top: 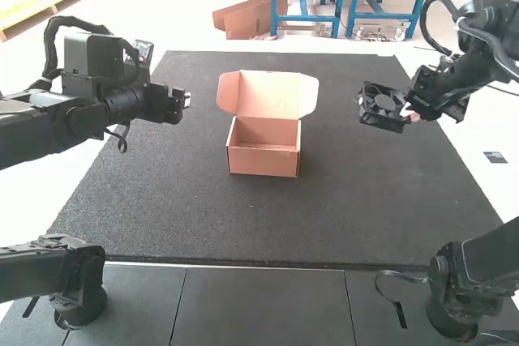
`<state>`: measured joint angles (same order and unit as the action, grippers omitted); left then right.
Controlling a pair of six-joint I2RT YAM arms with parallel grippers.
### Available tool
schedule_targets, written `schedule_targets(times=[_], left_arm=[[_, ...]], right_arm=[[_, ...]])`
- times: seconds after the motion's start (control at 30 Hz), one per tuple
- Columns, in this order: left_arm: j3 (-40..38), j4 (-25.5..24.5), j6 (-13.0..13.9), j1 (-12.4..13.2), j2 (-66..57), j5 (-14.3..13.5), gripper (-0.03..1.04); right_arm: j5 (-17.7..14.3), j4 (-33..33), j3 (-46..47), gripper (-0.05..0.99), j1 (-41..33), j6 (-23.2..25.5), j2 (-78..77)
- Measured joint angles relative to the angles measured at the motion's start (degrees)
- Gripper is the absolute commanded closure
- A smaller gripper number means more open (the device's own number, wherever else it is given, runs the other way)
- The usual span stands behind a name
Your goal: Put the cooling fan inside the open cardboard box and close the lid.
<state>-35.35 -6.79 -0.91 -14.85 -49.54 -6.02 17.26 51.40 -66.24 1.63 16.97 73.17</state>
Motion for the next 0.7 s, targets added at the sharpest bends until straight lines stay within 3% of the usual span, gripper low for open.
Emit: schedule_targets(times=[0.4,0.7], left_arm=[[0.0,0.1,0.0,0.0,0.0,0.0,0.04],[0.0,-0.5,0.0,0.0,0.0,0.0,0.04]], right_arm=[[0.8,0.6,0.0,0.94,-22.1,14.5,0.0],[-2.7,-4.8,0.0,0.94,-35.8,21.0,0.0]])
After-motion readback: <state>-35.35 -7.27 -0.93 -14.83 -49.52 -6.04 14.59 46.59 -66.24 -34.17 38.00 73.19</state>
